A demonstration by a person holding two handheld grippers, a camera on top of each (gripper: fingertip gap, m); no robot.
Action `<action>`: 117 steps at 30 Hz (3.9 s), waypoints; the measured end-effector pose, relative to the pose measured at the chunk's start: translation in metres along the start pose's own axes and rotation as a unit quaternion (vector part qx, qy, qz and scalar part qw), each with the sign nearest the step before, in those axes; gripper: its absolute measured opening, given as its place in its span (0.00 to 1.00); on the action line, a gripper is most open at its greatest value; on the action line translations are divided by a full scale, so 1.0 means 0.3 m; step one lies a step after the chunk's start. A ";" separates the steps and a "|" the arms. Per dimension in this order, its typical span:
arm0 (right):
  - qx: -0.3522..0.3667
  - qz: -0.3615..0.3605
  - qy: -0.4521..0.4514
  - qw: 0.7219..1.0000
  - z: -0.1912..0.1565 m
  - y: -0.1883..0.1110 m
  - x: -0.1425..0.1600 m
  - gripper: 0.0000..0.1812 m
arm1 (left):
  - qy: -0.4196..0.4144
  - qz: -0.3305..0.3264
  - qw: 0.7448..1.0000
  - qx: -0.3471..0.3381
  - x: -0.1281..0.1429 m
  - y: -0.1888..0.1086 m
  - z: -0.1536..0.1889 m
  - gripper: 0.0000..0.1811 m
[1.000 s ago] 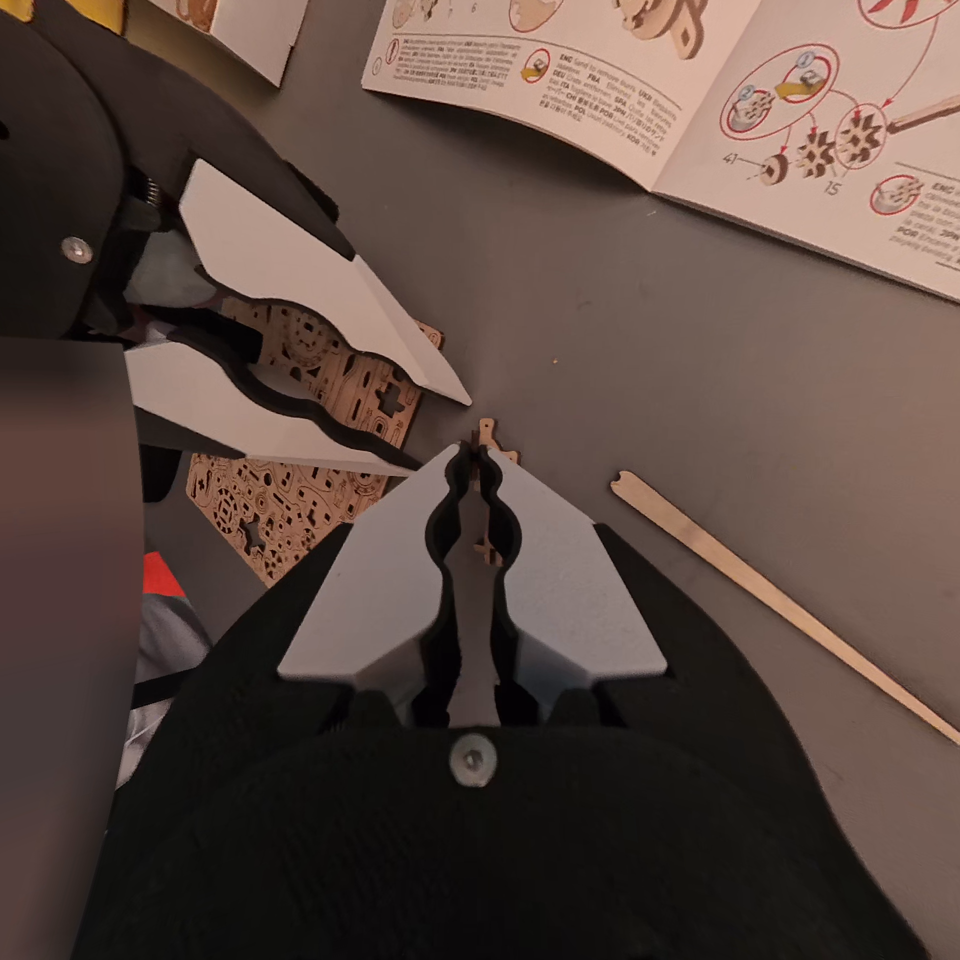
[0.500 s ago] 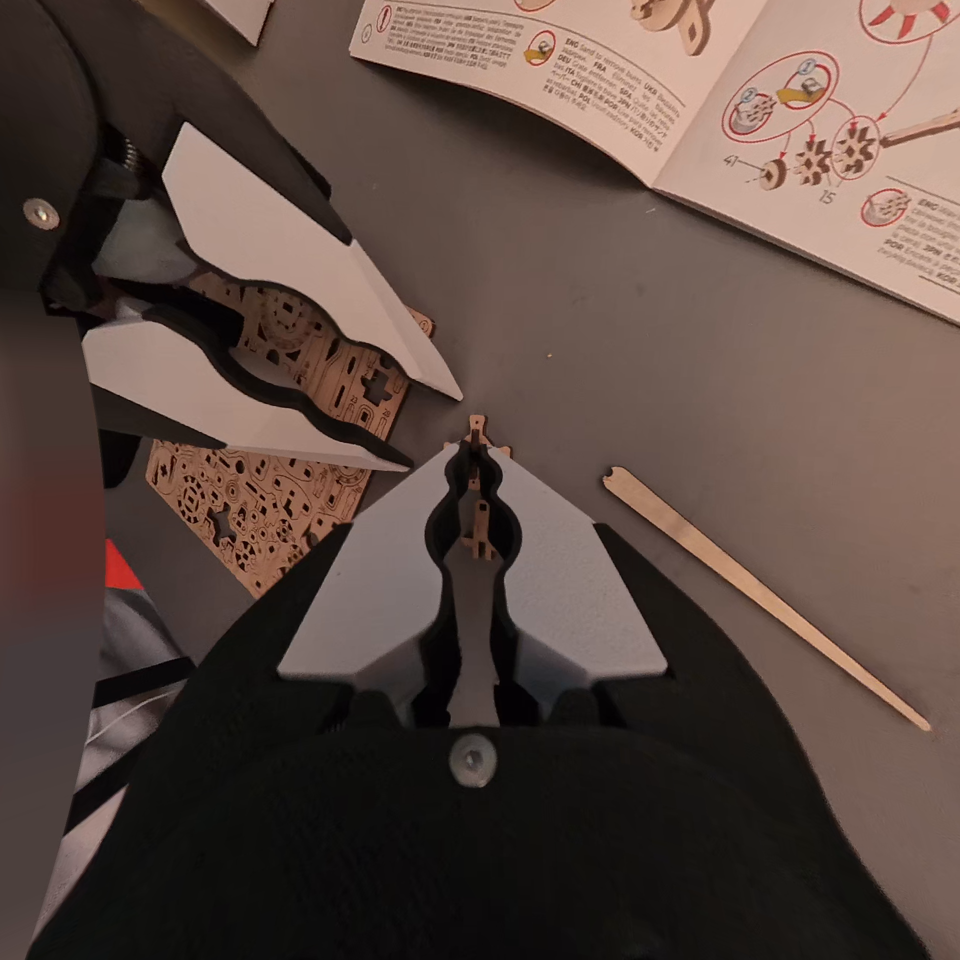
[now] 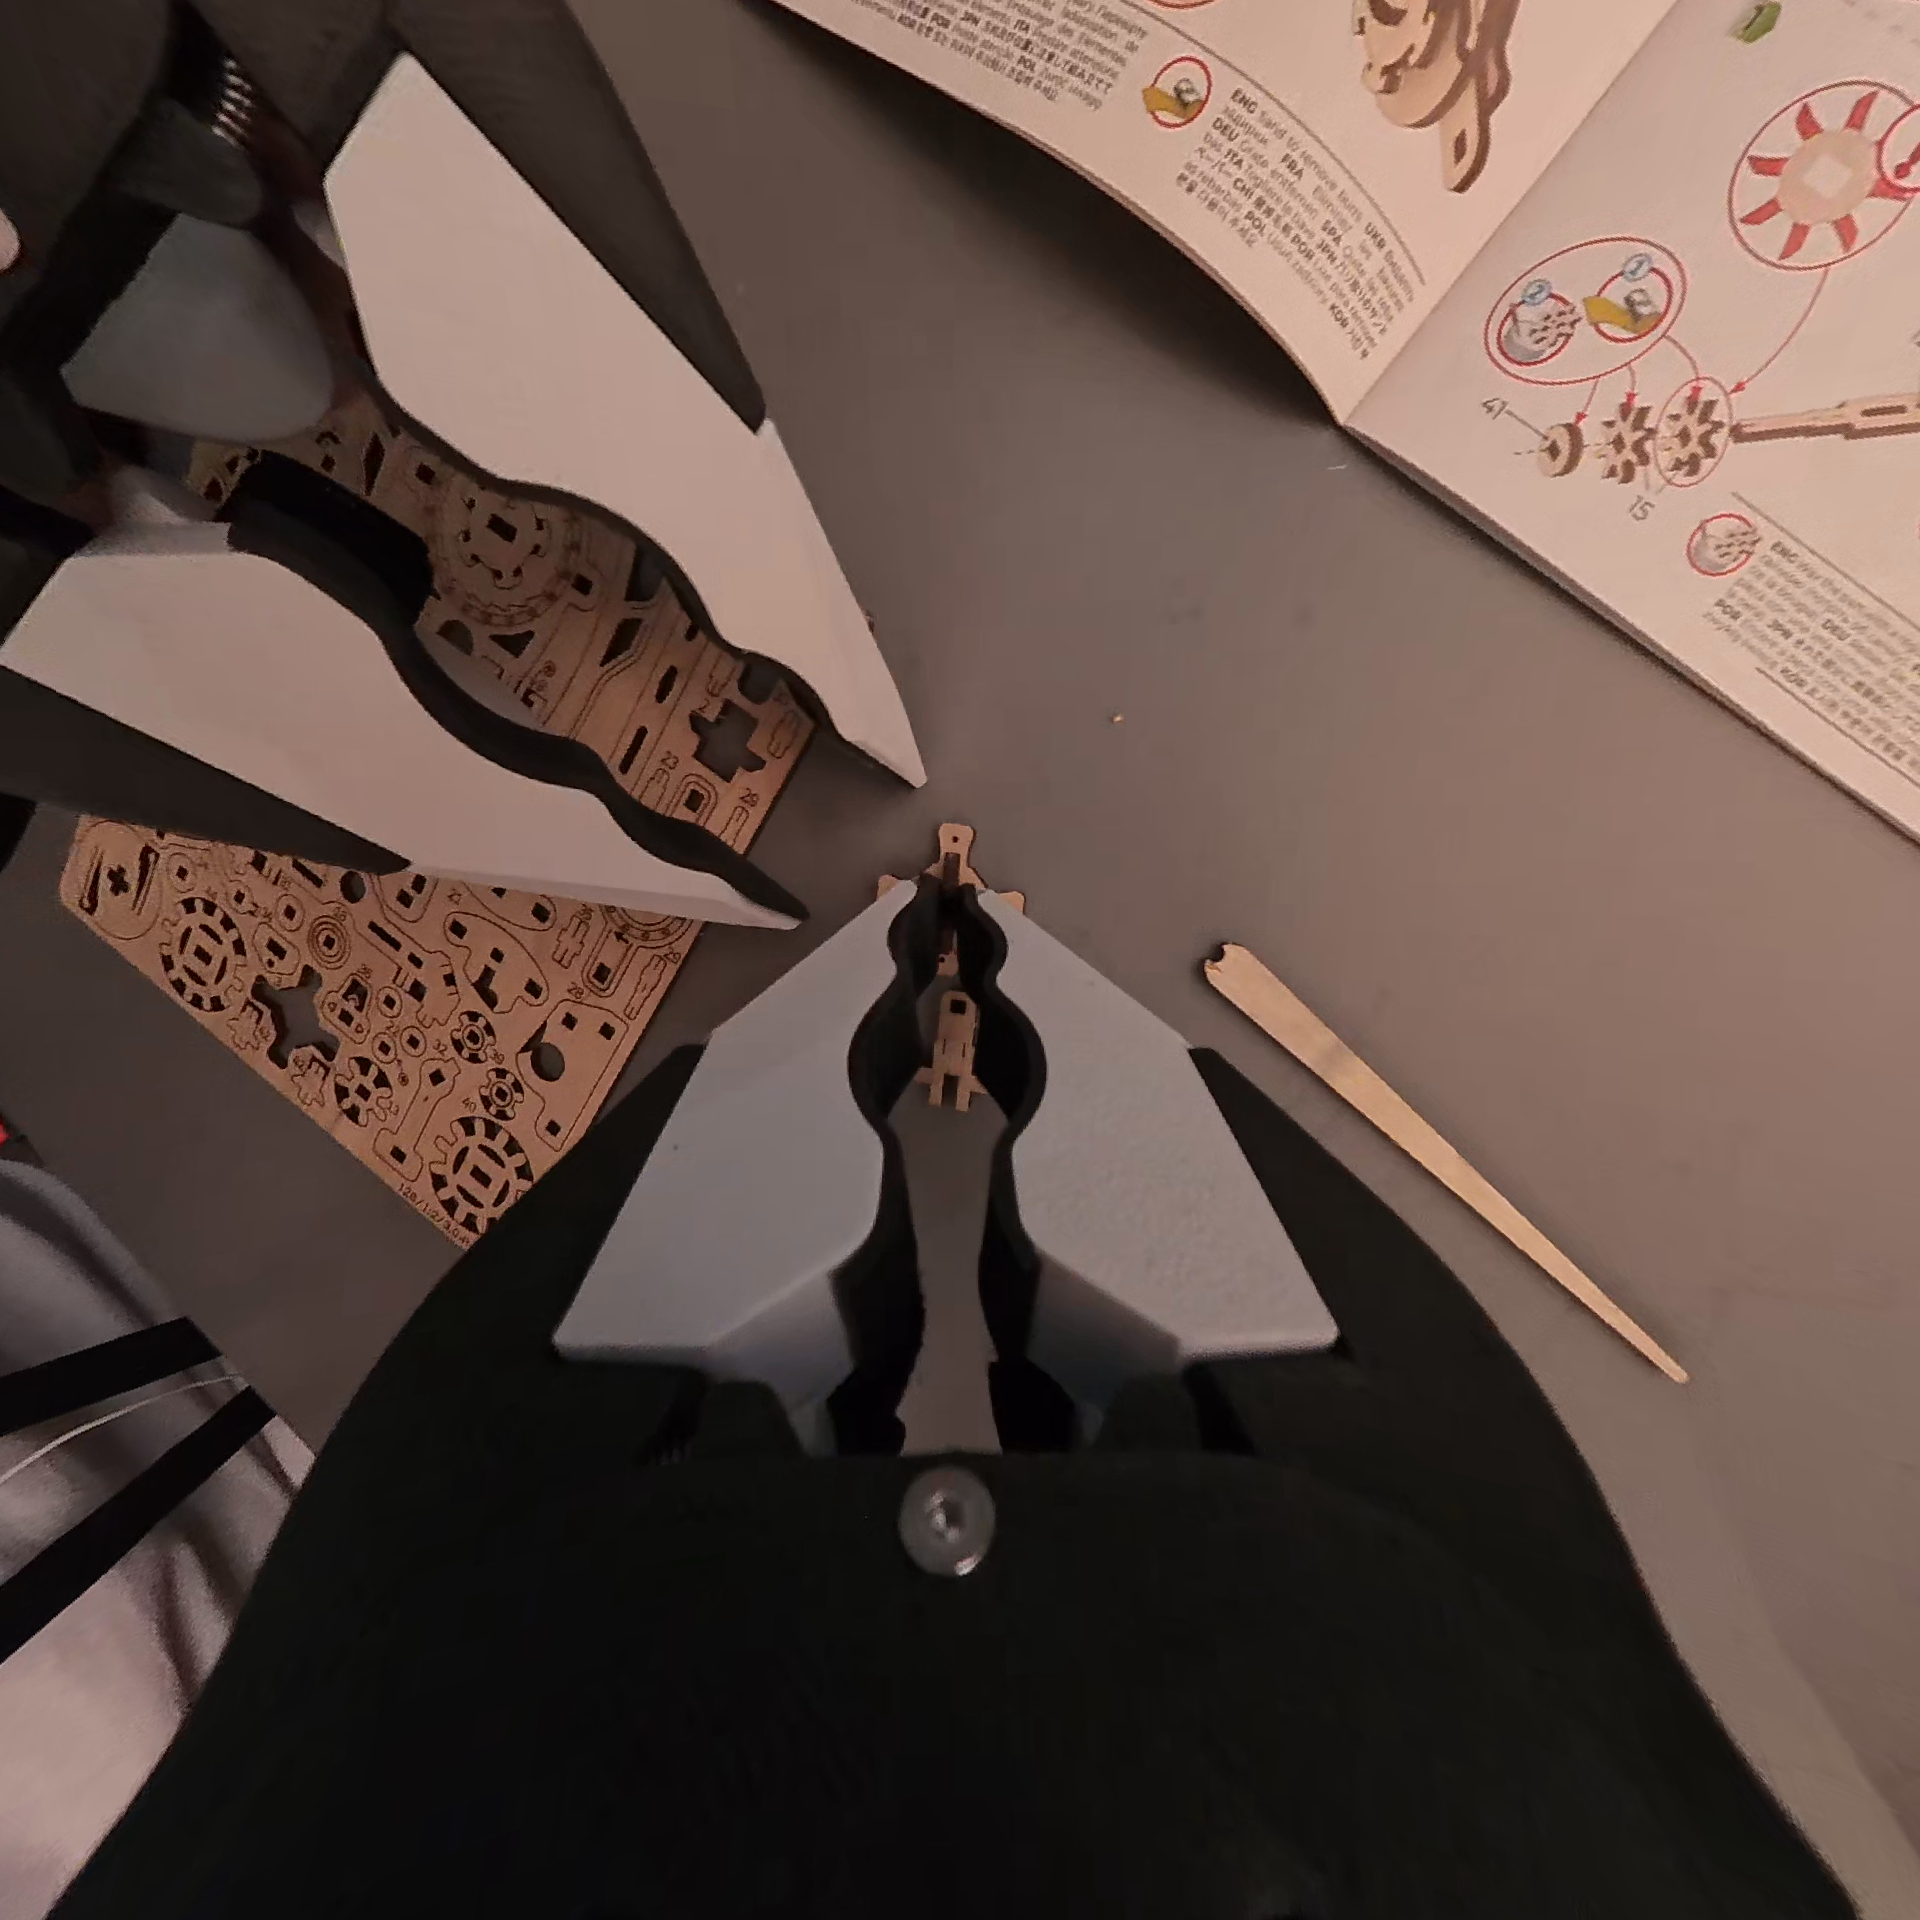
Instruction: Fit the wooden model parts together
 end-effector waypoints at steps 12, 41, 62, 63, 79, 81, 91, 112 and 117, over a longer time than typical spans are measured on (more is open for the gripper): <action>-0.083 -0.005 -0.068 0.994 0.042 -0.006 0.005 0.01 | 0.065 0.038 0.997 -0.014 -0.004 -0.005 0.006 0.15; -0.157 0.050 -0.140 0.976 -0.003 -0.054 -0.002 0.01 | 0.039 0.118 0.988 0.088 -0.009 -0.036 -0.021 0.05; -0.219 0.095 -0.189 0.953 -0.009 -0.111 0.013 0.06 | 0.030 0.141 0.979 0.143 -0.005 -0.076 -0.009 0.00; -0.214 0.102 -0.190 0.953 -0.006 -0.116 0.011 0.06 | 0.028 0.140 0.980 0.141 -0.004 -0.074 -0.010 0.00; -0.219 0.082 -0.192 0.953 -0.018 -0.087 0.013 0.01 | 0.026 0.137 0.980 0.144 -0.007 -0.068 -0.006 0.00; -0.215 0.077 -0.182 0.956 -0.011 -0.090 0.015 0.01 | 0.021 0.136 0.982 0.129 -0.008 -0.064 -0.014 0.07; -0.129 0.069 -0.055 0.988 0.054 -0.068 0.014 0.01 | 0.068 0.089 0.993 0.034 0.008 -0.017 -0.024 0.19; -0.173 0.130 0.009 0.976 0.063 -0.057 0.035 0.01 | 0.082 0.194 0.974 0.081 0.033 -0.193 -0.042 0.23; -0.168 0.138 0.002 0.976 0.065 -0.060 0.036 0.01 | 0.076 0.195 0.975 0.076 0.050 -0.182 -0.063 0.24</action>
Point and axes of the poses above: each gripper's, where its closed fingertips meet, y out along the fingers, x out of its underside, z = x × y across the jaws, the point moved 9 cm from there along -y, back along the fingers, and after that the axes turned 10 degrees about -x, right-handed, at the moved point
